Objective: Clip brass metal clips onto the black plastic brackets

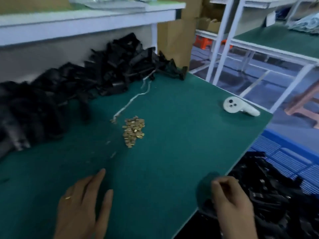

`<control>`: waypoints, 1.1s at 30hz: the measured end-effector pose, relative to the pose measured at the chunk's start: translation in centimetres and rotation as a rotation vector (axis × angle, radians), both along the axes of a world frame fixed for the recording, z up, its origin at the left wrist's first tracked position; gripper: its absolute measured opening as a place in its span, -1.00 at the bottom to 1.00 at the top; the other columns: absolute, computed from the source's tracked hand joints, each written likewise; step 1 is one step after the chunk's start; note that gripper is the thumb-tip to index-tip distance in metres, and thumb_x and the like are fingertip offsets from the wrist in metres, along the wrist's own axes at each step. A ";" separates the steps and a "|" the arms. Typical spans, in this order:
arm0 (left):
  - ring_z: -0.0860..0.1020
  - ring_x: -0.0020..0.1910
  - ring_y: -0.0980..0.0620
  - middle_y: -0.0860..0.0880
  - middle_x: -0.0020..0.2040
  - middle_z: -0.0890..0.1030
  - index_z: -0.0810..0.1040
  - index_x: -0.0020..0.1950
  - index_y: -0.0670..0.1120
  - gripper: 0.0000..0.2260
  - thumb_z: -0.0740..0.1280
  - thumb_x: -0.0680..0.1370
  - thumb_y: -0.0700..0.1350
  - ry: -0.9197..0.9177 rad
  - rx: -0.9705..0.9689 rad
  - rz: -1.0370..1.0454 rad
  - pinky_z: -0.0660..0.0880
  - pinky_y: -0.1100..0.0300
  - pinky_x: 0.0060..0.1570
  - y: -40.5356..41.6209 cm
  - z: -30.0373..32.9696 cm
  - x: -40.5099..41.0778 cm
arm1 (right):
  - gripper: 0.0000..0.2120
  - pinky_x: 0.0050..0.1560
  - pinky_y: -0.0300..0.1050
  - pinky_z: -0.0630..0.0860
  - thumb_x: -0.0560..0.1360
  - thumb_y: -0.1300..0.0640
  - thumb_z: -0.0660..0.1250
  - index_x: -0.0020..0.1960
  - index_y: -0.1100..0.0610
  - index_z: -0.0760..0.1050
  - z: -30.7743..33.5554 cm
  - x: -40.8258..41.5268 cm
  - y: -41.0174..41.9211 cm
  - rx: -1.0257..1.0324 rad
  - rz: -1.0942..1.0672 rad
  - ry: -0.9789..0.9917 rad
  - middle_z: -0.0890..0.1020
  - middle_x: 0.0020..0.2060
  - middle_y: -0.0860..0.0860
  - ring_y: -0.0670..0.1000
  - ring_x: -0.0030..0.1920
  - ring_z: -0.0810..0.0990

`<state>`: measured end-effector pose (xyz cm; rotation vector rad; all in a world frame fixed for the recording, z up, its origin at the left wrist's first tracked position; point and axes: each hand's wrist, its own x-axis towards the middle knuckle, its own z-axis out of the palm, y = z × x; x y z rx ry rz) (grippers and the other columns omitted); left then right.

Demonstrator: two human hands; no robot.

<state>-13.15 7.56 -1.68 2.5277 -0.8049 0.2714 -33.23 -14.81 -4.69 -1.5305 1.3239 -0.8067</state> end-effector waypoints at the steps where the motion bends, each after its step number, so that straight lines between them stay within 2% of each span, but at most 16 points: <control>1: 0.60 0.11 -0.30 -0.17 0.19 0.62 0.59 0.39 -0.11 -0.45 0.14 0.55 0.16 0.014 0.022 -0.024 0.50 -0.26 0.13 0.1 0.2 0.5 | -0.84 -0.21 -0.07 0.52 0.52 0.19 0.47 -0.14 -0.04 0.59 0.8 1.3 -0.2 -0.128 0.058 0.060 0.66 -0.36 -0.05 -0.15 -0.35 0.60; 2: 0.61 0.11 -0.28 -0.14 0.18 0.63 0.61 0.37 -0.11 -0.46 0.15 0.55 0.17 0.021 -0.004 -0.034 0.52 -0.23 0.13 0.2 -0.6 0.9 | -0.83 -0.18 -0.09 0.49 0.49 0.17 0.51 -0.15 -0.06 0.57 1.4 2.6 -0.4 -0.251 0.152 0.155 0.66 -0.31 -0.07 -0.13 -0.25 0.63; 3: 0.61 0.12 -0.23 -0.09 0.19 0.63 0.60 0.37 -0.08 -0.46 0.14 0.55 0.18 0.081 -0.017 -0.005 0.52 -0.19 0.14 0.3 -0.3 1.2 | -0.80 -0.16 -0.09 0.46 0.45 0.17 0.55 -0.13 -0.07 0.56 1.8 4.2 -0.7 -0.352 0.258 0.251 0.65 -0.24 -0.08 -0.02 -0.17 0.65; 5: 0.57 0.19 -0.11 0.01 0.23 0.58 0.56 0.42 -0.01 -0.46 0.11 0.58 0.23 0.137 0.001 -0.012 0.51 -0.09 0.19 0.6 -0.3 2.7 | -0.75 -0.09 -0.06 0.43 0.39 0.21 0.61 -0.05 0.01 0.58 1.7 7.5 -1.1 -0.465 0.446 0.320 0.61 -0.18 -0.04 0.15 -0.11 0.62; 8: 0.47 0.25 0.02 0.08 0.27 0.50 0.50 0.45 0.01 -0.55 0.17 0.64 0.18 0.037 0.012 0.001 0.47 0.04 0.27 1.0 -1.0 5.5 | -0.78 -0.06 -0.06 0.42 0.46 0.18 0.56 0.04 0.06 0.59 1.0 12.3 -1.6 -0.576 0.654 0.256 0.53 -0.14 -0.11 0.07 -0.08 0.54; 10: 0.47 0.25 -0.01 0.02 0.26 0.50 0.52 0.43 -0.04 -0.60 0.26 0.64 0.09 0.013 0.016 0.057 0.48 0.04 0.28 0.4 -0.9 8.2 | -0.82 -0.03 -0.08 0.46 0.55 0.12 0.48 0.12 0.00 0.59 0.5 15.2 -2.0 -0.570 0.740 0.182 0.54 -0.09 -0.15 0.01 -0.02 0.54; 12: 0.49 0.27 -0.07 -0.03 0.28 0.51 0.53 0.43 -0.07 -0.63 0.31 0.64 0.01 0.041 0.033 0.082 0.49 0.03 0.29 -1.1 -0.3 11.0 | -0.78 0.03 -0.08 0.51 0.57 0.03 0.45 0.21 -0.04 0.60 0.2 17.9 -2.0 -0.556 0.810 0.147 0.53 -0.09 -0.14 -0.04 0.01 0.53; 16: 0.41 0.39 -0.17 -0.10 0.41 0.45 0.36 0.58 -0.01 -0.57 0.21 0.69 -0.07 0.113 0.033 0.057 0.49 -0.03 0.31 -5.1 0.4 18.1 | -0.68 0.13 -0.02 0.53 0.56 -0.11 0.44 0.28 -0.06 0.61 0.0 21.5 -0.5 -0.637 0.849 0.211 0.48 -0.05 -0.10 0.01 0.06 0.50; 18: 0.33 0.43 -0.24 -0.17 0.45 0.39 0.18 0.65 0.09 -0.51 0.13 0.71 0.00 0.243 0.056 0.088 0.41 -0.11 0.35 -7.1 0.5 21.1 | -0.75 0.13 -0.06 0.50 0.58 -0.09 0.42 0.24 -0.08 0.61 -0.2 21.8 -0.3 -0.648 0.844 0.225 0.47 -0.02 -0.11 0.00 0.09 0.49; 20: 0.28 0.45 -0.24 -0.17 0.50 0.35 0.13 0.65 0.18 -0.51 0.05 0.71 0.13 0.265 0.238 0.110 0.32 -0.14 0.38 -8.4 -0.4 22.5 | -0.85 0.04 -0.15 0.44 0.60 -0.04 0.42 0.15 -0.09 0.60 -0.4 21.5 -0.5 -0.630 0.851 0.194 0.47 -0.01 -0.14 -0.06 0.10 0.47; 22: 0.31 0.44 -0.21 -0.13 0.50 0.37 0.25 0.62 0.16 -0.52 0.02 0.69 0.18 0.130 0.386 0.148 0.32 -0.14 0.36 -8.7 -1.3 22.3 | -0.92 -0.01 -0.21 0.41 0.59 0.05 0.44 0.07 -0.06 0.59 -0.6 21.1 -0.9 -0.611 0.852 0.151 0.47 -0.01 -0.17 -0.09 0.07 0.48; 25: 0.46 0.30 -0.14 -0.08 0.34 0.55 0.45 0.52 0.10 -0.55 0.07 0.67 0.15 -0.074 0.387 0.219 0.41 -0.08 0.25 -7.5 -2.1 20.3 | -0.91 0.01 -0.22 0.47 0.57 0.10 0.46 0.03 -0.02 0.57 -0.7 21.0 -1.1 -0.578 0.808 0.125 0.45 0.00 -0.18 -0.11 0.04 0.50; 29: 0.54 0.18 -0.12 -0.07 0.20 0.62 0.57 0.41 0.06 -0.59 0.18 0.65 0.15 -0.138 0.345 0.240 0.45 -0.06 0.13 -4.0 -1.9 15.5 | -0.80 0.19 -0.15 0.50 0.54 0.04 0.50 0.12 0.04 0.59 -0.8 21.3 -1.2 -0.532 0.745 0.143 0.46 0.08 -0.10 -0.05 0.16 0.48; 33: 0.54 0.00 -0.11 -0.02 0.03 0.61 0.67 0.16 0.04 -0.74 0.37 0.57 0.13 -0.173 0.312 0.287 0.40 -0.06 -0.06 2.2 -2.3 9.3 | -0.85 0.14 -0.22 0.46 0.51 0.11 0.55 -0.04 0.03 0.57 -0.8 21.2 -1.4 -0.485 0.747 0.102 0.49 0.03 -0.10 -0.04 0.09 0.50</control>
